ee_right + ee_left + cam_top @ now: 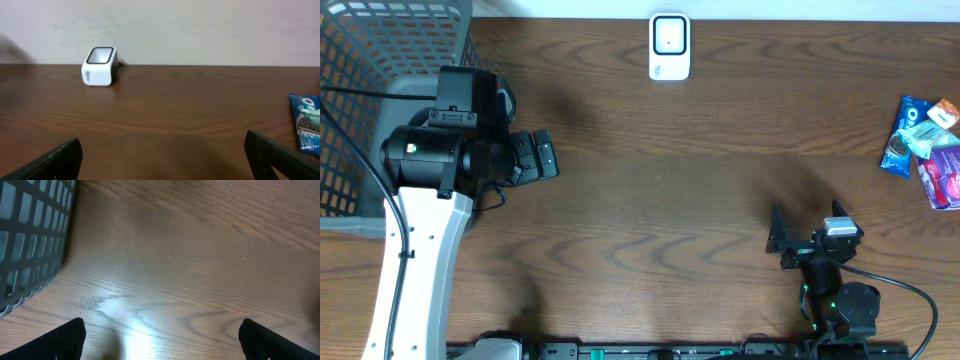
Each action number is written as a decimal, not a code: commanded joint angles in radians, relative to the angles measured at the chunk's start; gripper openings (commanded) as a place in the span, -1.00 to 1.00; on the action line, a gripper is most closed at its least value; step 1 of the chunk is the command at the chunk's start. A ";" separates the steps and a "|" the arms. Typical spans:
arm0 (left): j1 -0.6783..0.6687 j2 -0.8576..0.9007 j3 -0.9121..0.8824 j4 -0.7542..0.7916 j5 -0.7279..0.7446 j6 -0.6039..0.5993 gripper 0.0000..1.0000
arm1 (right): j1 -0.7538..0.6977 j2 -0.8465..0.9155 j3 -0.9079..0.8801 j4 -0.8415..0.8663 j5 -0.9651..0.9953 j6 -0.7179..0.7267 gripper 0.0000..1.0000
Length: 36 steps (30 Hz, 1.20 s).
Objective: Scan the item barcode
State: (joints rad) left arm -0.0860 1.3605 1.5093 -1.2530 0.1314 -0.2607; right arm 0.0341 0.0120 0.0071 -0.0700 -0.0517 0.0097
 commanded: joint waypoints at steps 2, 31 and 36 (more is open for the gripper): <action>0.003 -0.002 0.018 -0.003 -0.006 0.013 0.96 | -0.002 -0.007 -0.002 -0.005 0.013 -0.014 0.98; 0.003 -0.079 -0.081 0.029 -0.098 0.033 0.96 | -0.002 -0.007 -0.002 -0.005 0.013 -0.014 0.99; 0.003 -0.227 -0.319 0.231 -0.085 0.079 0.96 | -0.002 -0.007 -0.002 -0.005 0.013 -0.014 0.99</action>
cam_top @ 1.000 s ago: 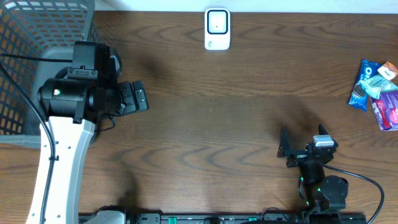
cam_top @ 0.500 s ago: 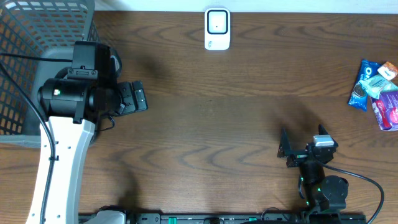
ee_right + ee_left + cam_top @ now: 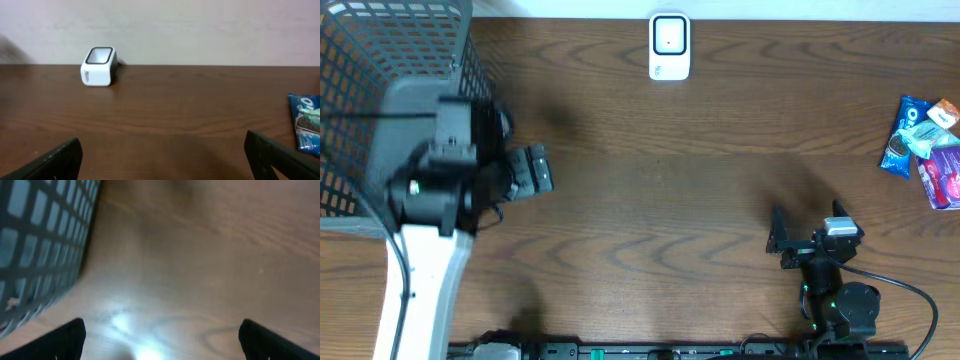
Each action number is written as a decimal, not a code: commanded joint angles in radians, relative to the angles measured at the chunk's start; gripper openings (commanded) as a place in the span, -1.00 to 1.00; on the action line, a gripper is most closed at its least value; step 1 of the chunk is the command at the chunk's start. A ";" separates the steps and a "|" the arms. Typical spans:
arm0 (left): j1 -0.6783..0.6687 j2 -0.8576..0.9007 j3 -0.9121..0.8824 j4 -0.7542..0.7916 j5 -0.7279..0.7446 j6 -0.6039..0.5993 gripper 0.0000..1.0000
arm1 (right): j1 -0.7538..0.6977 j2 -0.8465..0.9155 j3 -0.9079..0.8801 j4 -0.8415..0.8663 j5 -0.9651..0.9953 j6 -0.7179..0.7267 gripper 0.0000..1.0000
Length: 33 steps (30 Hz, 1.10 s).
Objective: Scan the item barcode
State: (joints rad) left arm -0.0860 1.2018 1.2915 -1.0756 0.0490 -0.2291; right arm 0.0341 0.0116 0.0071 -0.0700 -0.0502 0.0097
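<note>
The white barcode scanner point(image 3: 669, 46) stands at the table's far edge, and the right wrist view shows the scanner point(image 3: 99, 66) at upper left. A blue cookie pack point(image 3: 904, 135) lies with other snack packs at the far right; the same cookie pack point(image 3: 305, 122) shows at the right edge of the right wrist view. My left gripper point(image 3: 530, 171) hangs open beside the basket, over bare wood, and the left gripper point(image 3: 161, 330) holds nothing. My right gripper point(image 3: 782, 240) rests open near the front right, and the right gripper point(image 3: 162, 147) is empty.
A grey wire basket point(image 3: 380, 90) fills the far left corner; its mesh wall point(image 3: 40, 245) is close on the left of the left wrist view. A purple pack point(image 3: 942, 172) lies by the cookie pack. Cables run along the front edge.
My left arm has shifted back toward the basket, with its gripper a little nearer and more to the left; the wrist view is blurred. The right arm and the items have not moved.
</note>
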 commanded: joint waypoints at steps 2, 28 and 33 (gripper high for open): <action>0.003 -0.148 -0.219 0.162 0.014 0.074 0.96 | -0.002 -0.007 -0.002 -0.005 0.011 -0.014 0.99; 0.032 -0.895 -1.076 0.942 0.013 0.101 0.96 | -0.002 -0.007 -0.002 -0.005 0.011 -0.015 0.99; 0.087 -1.040 -1.158 0.970 0.014 0.097 0.96 | -0.002 -0.007 -0.002 -0.005 0.011 -0.014 0.98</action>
State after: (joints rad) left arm -0.0250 0.2283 0.1669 -0.1154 0.0612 -0.1482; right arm 0.0341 0.0116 0.0071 -0.0700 -0.0463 0.0093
